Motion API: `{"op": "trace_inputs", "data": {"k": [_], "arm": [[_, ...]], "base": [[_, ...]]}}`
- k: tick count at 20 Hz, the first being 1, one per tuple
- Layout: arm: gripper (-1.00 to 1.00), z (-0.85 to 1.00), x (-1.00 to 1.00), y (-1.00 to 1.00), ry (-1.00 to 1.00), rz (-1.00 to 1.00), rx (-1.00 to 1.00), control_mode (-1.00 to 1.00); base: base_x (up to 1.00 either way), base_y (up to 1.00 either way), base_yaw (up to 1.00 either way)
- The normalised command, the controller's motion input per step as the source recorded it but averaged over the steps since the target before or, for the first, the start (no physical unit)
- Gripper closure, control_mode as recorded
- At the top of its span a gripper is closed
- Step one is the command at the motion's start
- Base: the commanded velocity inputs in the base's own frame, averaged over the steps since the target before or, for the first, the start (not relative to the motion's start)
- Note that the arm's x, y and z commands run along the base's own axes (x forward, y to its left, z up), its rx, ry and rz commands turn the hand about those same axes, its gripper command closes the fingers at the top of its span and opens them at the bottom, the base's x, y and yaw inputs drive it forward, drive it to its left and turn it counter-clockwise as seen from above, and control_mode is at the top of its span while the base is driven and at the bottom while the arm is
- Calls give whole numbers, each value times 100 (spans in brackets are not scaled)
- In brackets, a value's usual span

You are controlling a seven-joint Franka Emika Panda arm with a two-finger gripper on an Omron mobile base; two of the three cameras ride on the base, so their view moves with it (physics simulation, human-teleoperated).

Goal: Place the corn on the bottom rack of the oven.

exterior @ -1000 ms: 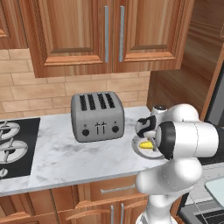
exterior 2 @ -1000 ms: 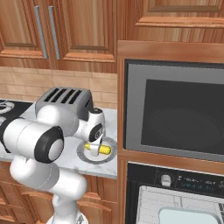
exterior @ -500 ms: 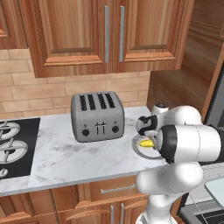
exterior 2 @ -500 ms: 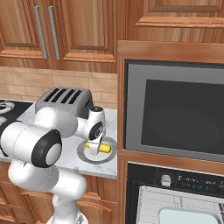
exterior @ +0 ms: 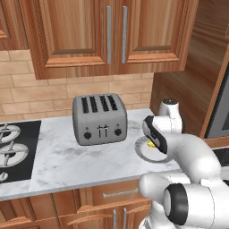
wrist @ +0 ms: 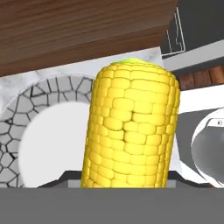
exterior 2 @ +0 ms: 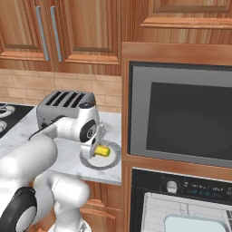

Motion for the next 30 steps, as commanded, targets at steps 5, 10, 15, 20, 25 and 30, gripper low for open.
{"op": "trace_inputs", "data": {"k": [5, 10, 15, 20, 25, 30], "arm": [[100, 79, -67, 0, -5, -12, -9, -100], [100, 78, -100, 0, 0, -2, 0, -100], [100, 41, -94, -22, 1, 0, 0, -100], [100, 32, -92, -63, 0, 0, 1, -100], [100, 10, -74, -66, -2, 0, 3, -100], [100, -25, -13, -99, -5, 1, 21, -100]], "base": [[0, 0, 0], [0, 0, 0], [0, 0, 0], [0, 0, 0], [0, 0, 0], [0, 0, 0]]}}
